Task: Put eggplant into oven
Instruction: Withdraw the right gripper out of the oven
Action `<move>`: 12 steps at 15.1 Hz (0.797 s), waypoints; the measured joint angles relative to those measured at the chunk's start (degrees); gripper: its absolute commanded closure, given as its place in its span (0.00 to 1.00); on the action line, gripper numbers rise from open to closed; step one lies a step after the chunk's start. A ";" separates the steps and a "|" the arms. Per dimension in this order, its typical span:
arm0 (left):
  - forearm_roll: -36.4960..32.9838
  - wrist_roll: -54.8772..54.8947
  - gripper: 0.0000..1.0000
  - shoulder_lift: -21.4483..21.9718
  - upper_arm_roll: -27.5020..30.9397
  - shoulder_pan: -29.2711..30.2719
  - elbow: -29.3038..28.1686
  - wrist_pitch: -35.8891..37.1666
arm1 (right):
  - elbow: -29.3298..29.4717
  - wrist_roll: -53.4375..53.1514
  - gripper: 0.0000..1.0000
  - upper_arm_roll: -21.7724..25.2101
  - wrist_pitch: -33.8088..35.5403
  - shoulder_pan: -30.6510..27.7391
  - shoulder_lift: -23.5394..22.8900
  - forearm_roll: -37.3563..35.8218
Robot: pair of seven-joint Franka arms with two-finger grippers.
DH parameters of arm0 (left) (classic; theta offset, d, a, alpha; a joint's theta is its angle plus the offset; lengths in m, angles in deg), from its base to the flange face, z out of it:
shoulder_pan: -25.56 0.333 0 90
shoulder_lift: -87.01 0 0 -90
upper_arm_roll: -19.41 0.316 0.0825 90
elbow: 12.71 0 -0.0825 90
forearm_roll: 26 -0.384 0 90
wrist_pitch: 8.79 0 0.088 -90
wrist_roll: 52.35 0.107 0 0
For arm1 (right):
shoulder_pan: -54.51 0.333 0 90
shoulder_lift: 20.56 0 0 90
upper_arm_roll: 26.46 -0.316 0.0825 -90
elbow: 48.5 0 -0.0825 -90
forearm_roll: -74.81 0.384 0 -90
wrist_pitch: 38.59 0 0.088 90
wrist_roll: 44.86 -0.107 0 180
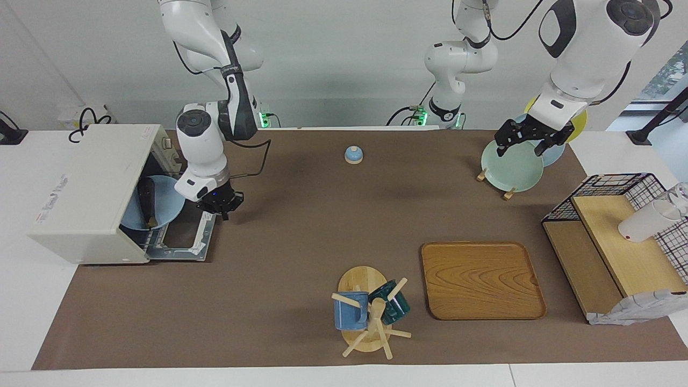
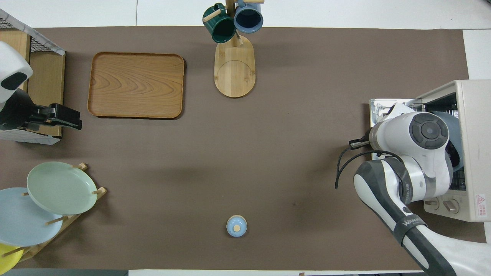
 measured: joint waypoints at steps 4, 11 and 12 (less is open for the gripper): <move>0.00 0.00 0.00 0.00 0.00 0.00 0.00 0.00 | -0.57 0.00 1.00 0.16 0.00 -0.23 -0.12 -1.12; 0.00 0.00 0.00 0.00 0.00 0.00 0.00 0.00 | -1.02 -4.19 1.00 0.10 0.02 -0.46 -0.11 -8.43; 0.00 0.00 0.00 0.00 0.00 0.00 0.00 0.00 | -1.02 -4.29 1.00 0.07 0.02 -0.44 -0.11 -8.61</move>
